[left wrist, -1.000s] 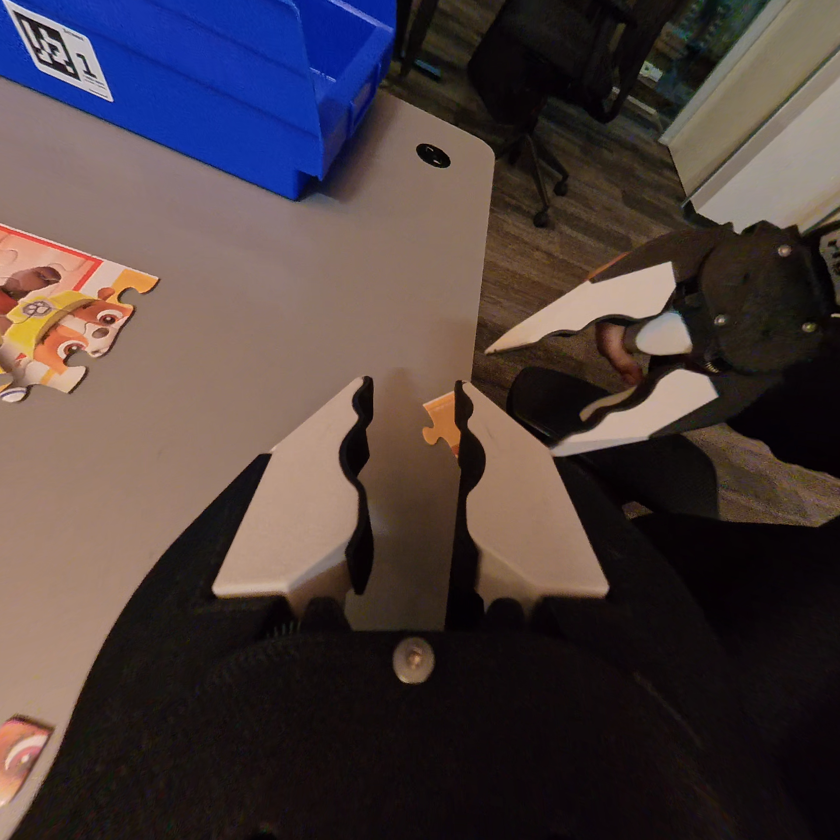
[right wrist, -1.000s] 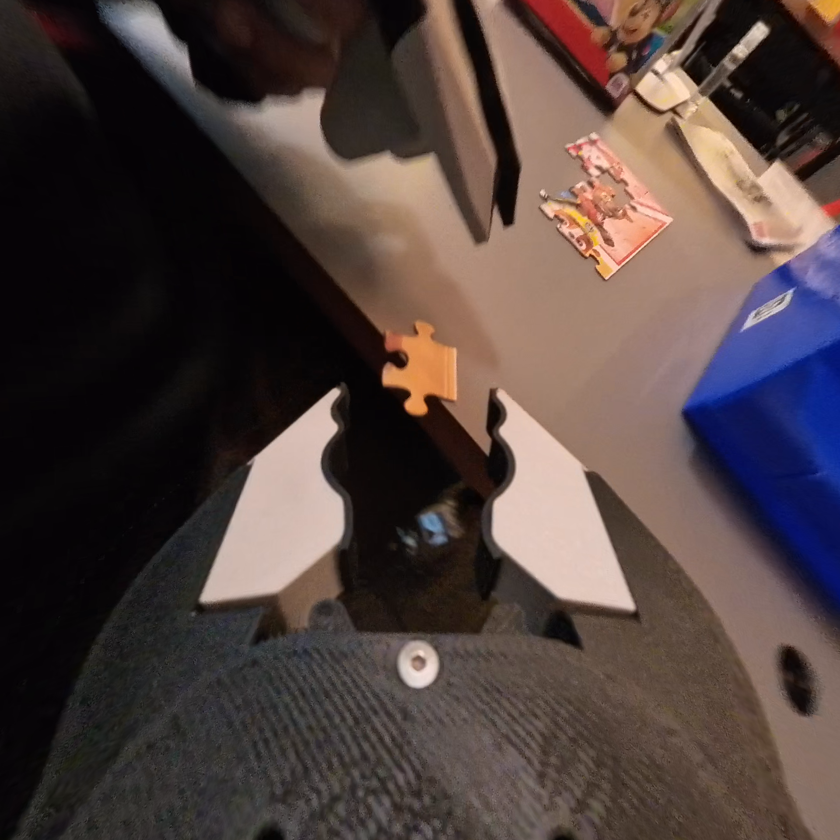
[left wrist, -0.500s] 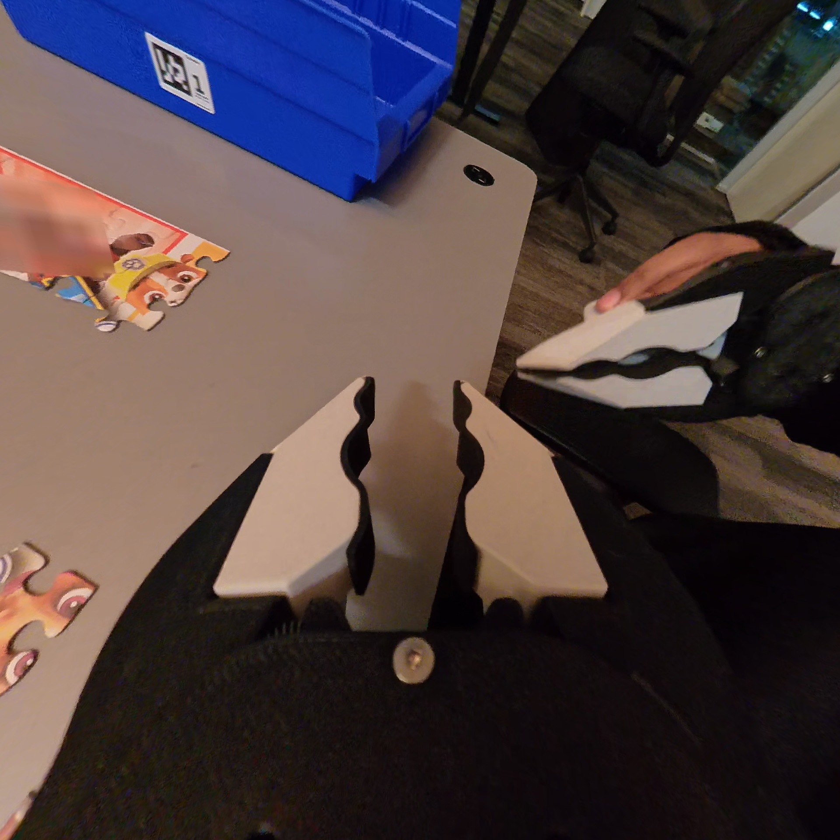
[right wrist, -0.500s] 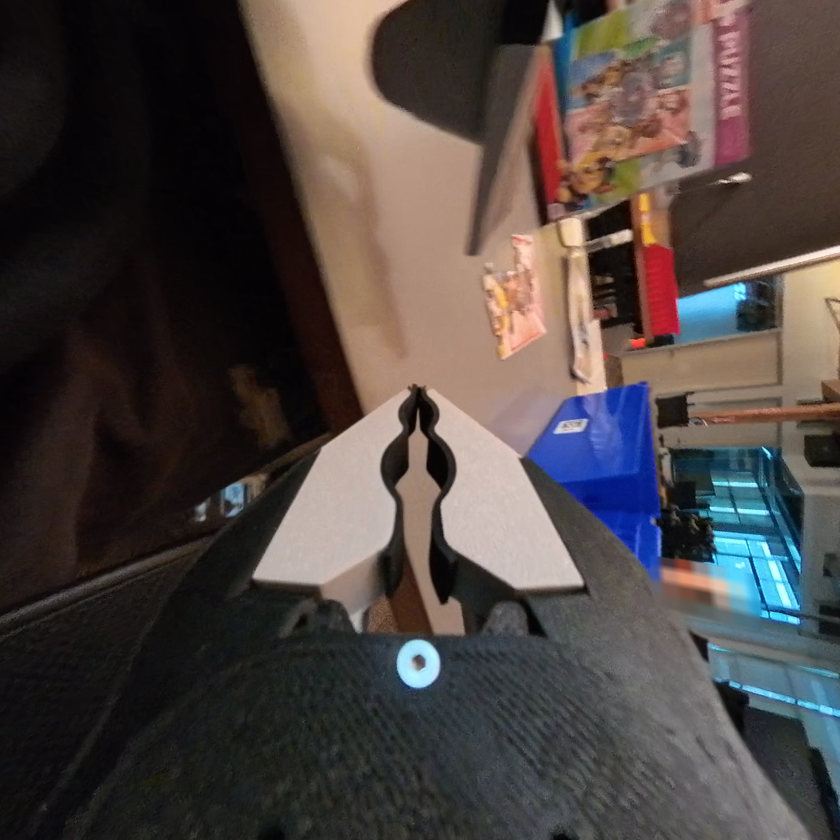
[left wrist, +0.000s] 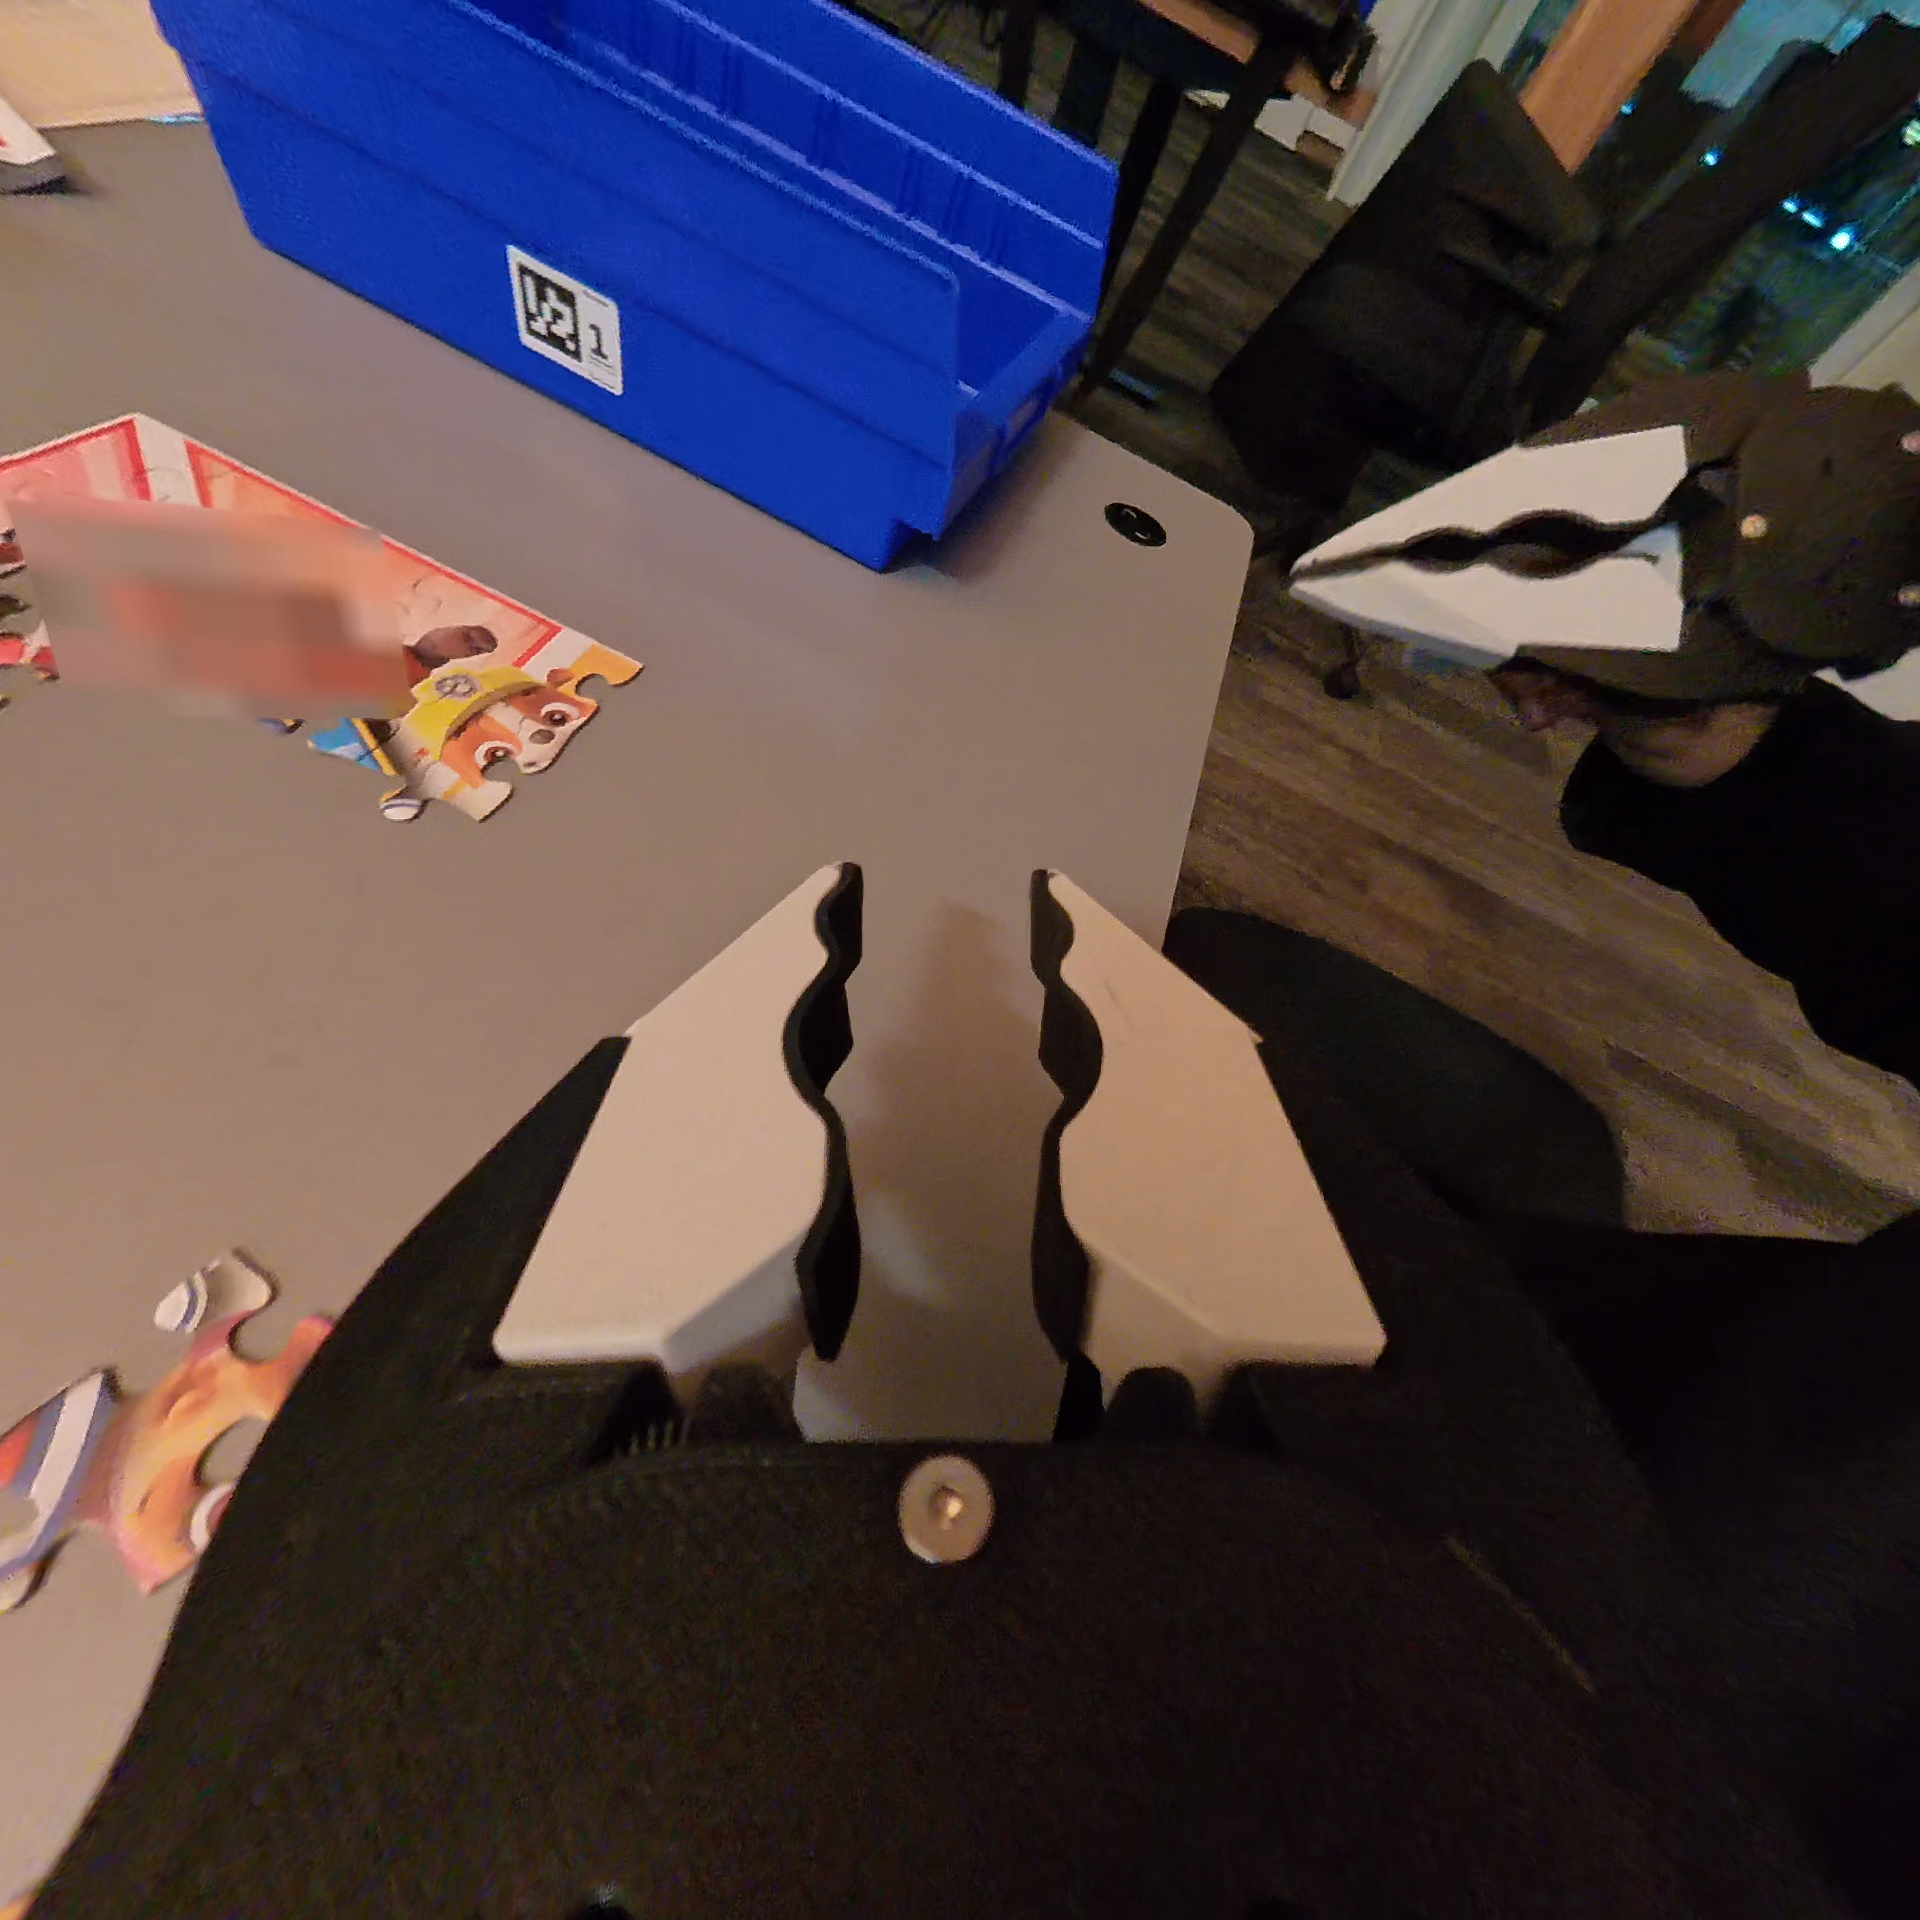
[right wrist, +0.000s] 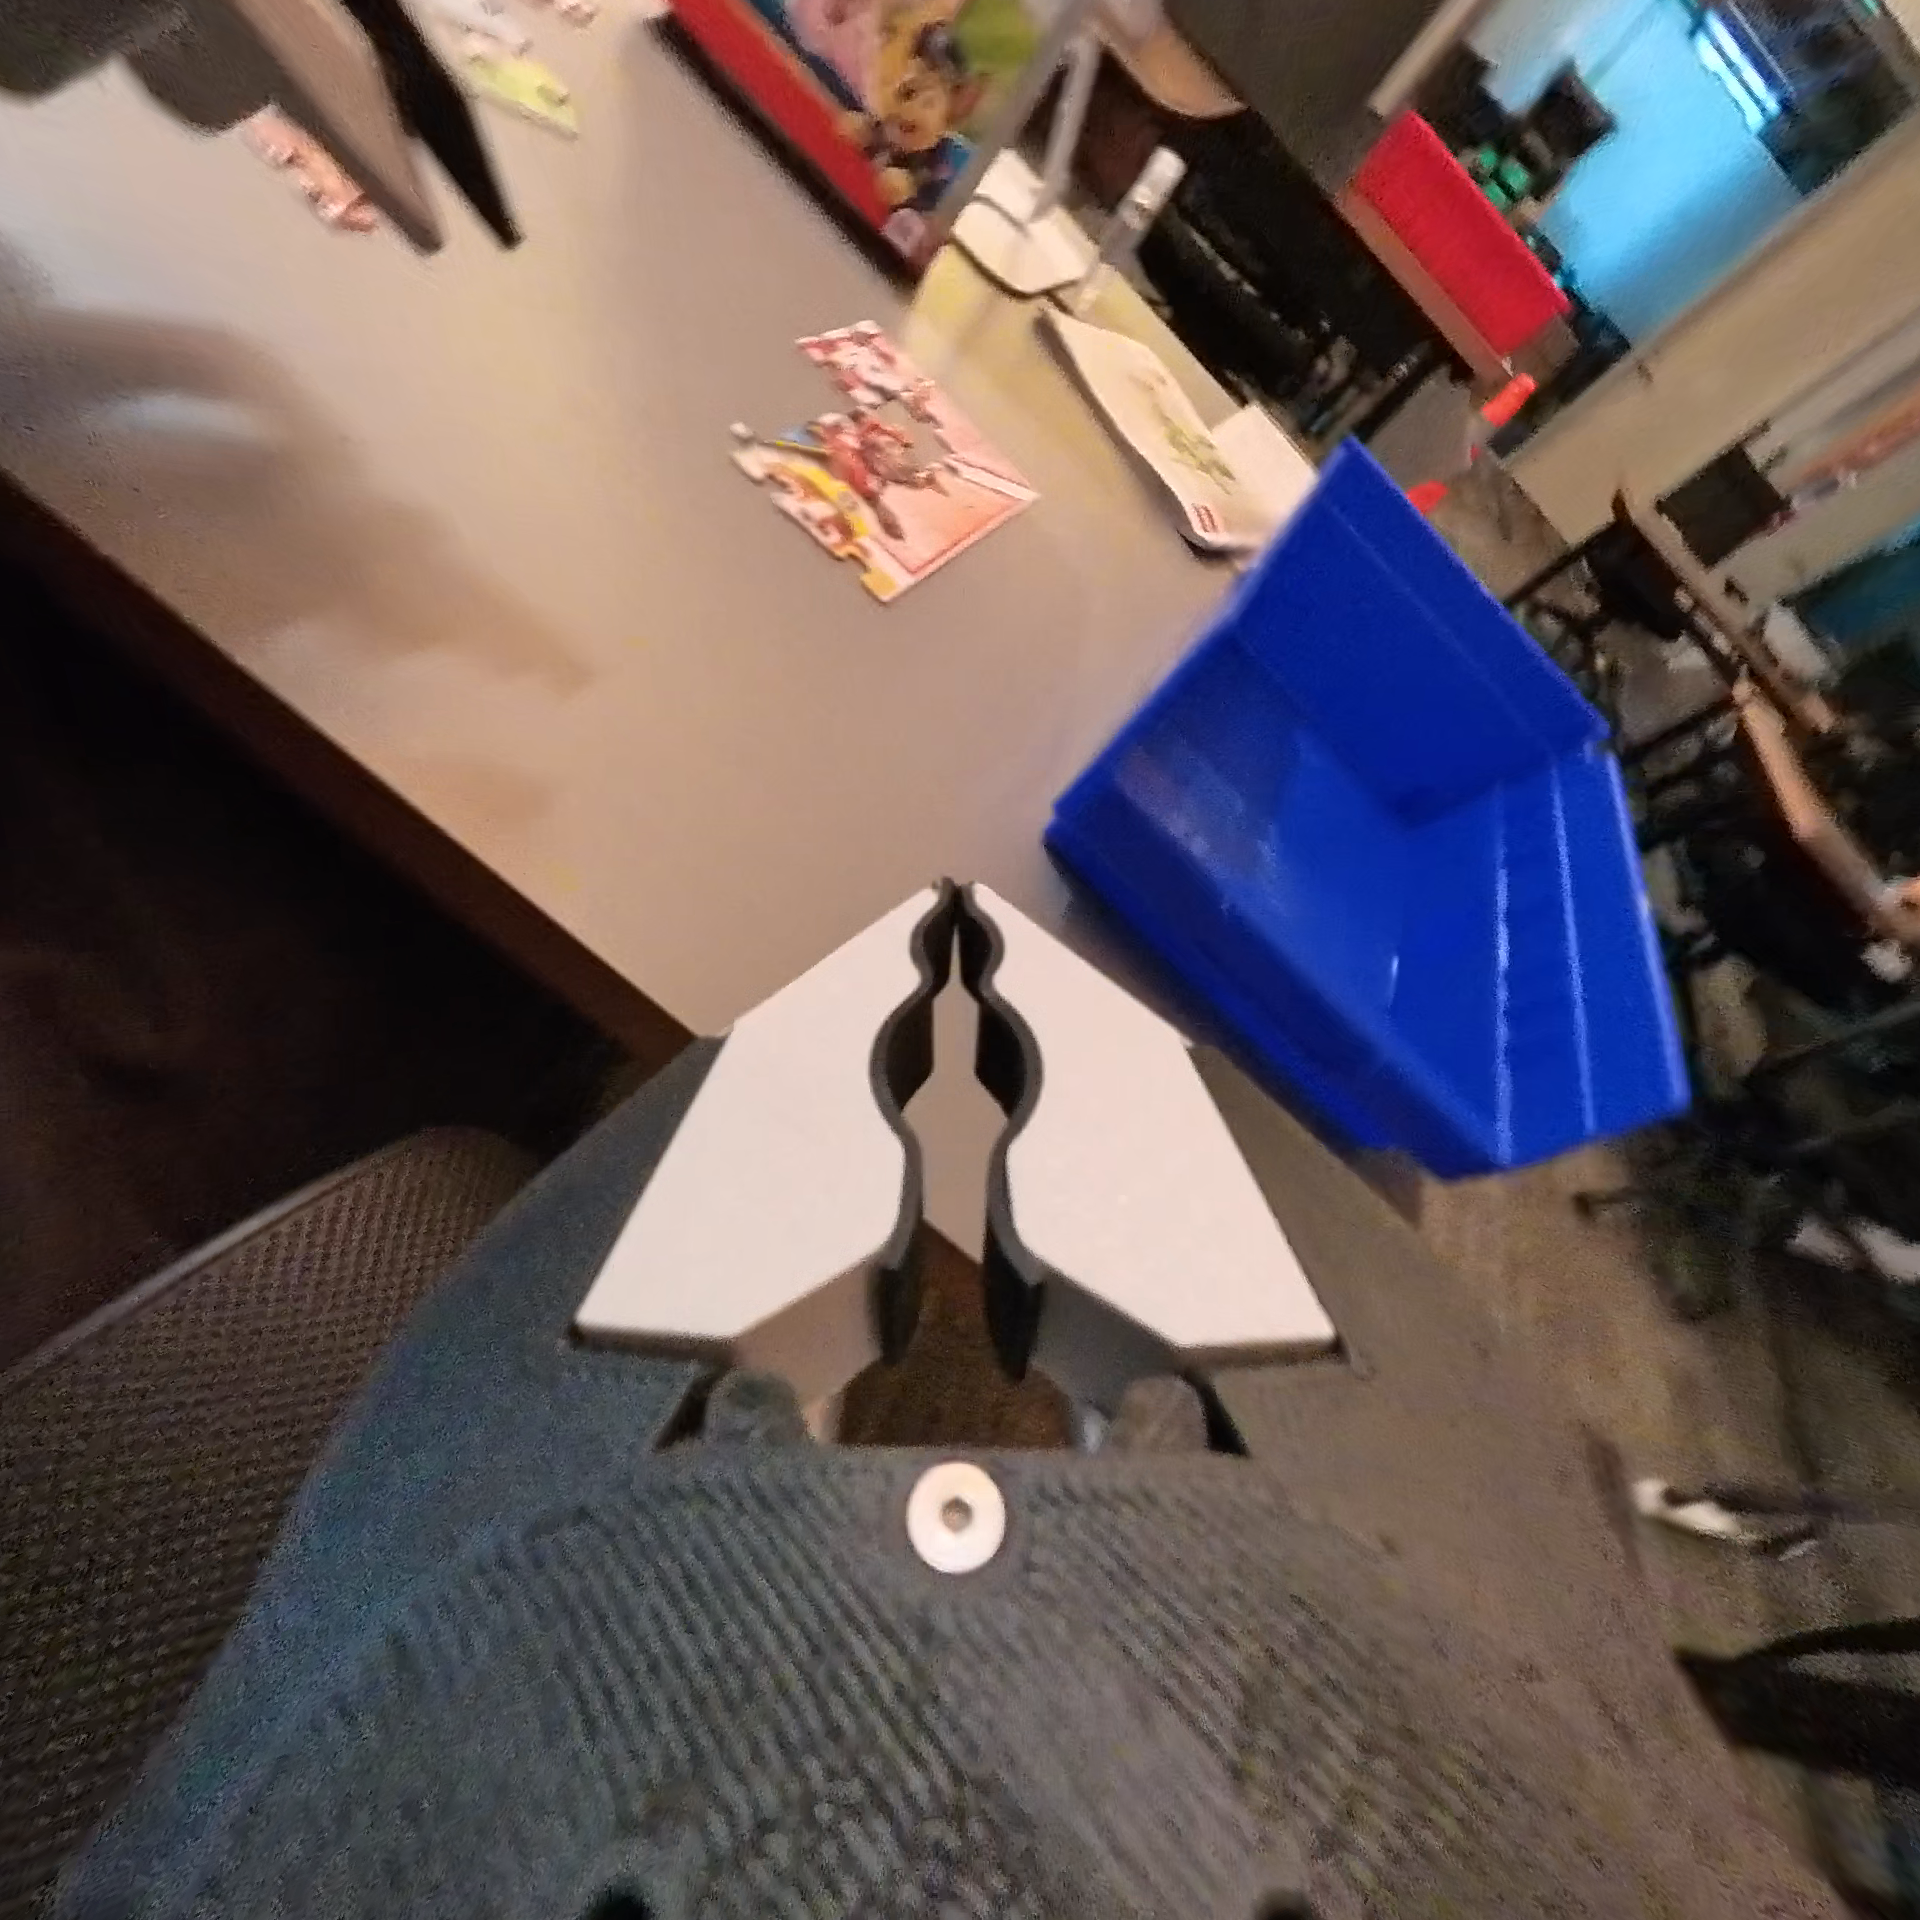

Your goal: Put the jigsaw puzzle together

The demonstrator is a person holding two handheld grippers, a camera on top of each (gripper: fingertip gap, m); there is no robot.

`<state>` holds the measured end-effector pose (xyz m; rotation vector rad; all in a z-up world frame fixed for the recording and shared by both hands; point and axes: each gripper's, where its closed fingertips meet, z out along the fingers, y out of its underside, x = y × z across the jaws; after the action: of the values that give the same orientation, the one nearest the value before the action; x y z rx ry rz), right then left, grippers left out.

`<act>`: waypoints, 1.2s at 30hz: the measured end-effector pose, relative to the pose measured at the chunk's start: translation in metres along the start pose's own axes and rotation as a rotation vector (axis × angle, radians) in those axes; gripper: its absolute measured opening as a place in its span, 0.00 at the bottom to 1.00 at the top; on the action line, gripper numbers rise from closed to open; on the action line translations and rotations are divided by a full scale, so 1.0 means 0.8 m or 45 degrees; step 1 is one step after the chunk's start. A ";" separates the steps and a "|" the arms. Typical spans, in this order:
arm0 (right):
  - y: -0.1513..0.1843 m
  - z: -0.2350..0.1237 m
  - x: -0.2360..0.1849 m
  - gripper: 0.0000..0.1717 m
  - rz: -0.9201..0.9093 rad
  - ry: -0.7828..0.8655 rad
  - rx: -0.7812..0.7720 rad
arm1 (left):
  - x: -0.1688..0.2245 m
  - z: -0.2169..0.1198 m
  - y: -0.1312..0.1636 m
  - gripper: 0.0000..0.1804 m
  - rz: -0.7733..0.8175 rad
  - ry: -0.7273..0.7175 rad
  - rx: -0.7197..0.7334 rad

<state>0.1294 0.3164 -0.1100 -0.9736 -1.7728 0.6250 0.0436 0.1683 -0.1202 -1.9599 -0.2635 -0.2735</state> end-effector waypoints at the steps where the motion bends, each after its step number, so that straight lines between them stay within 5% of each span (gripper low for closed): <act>1: 0.007 -0.005 0.009 0.00 0.079 0.022 0.006 | 0.002 0.004 0.000 0.17 0.012 0.006 -0.011; 9: 0.089 -0.052 0.035 0.02 0.529 0.229 0.025 | 0.027 0.030 0.006 0.15 0.051 0.032 -0.026; 15: 0.258 -0.114 0.014 0.14 0.787 0.494 -0.236 | 0.058 0.074 0.008 0.16 0.114 0.079 -0.079; 22: 0.484 -0.116 -0.179 0.21 1.145 0.382 -0.612 | 0.094 0.105 0.019 0.16 0.070 0.164 -0.090; 29: 0.663 -0.011 -0.418 0.24 1.225 0.042 -0.918 | 0.107 0.113 0.047 0.16 0.074 0.133 -0.089; 36: 0.766 0.070 -0.613 0.23 0.958 -0.418 -1.311 | 0.103 0.125 0.037 0.15 0.171 -0.026 -0.162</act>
<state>0.3785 0.2411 -0.8523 -2.4191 -2.0019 0.2734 0.1381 0.2532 -0.1592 -2.0969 -0.1296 -0.1867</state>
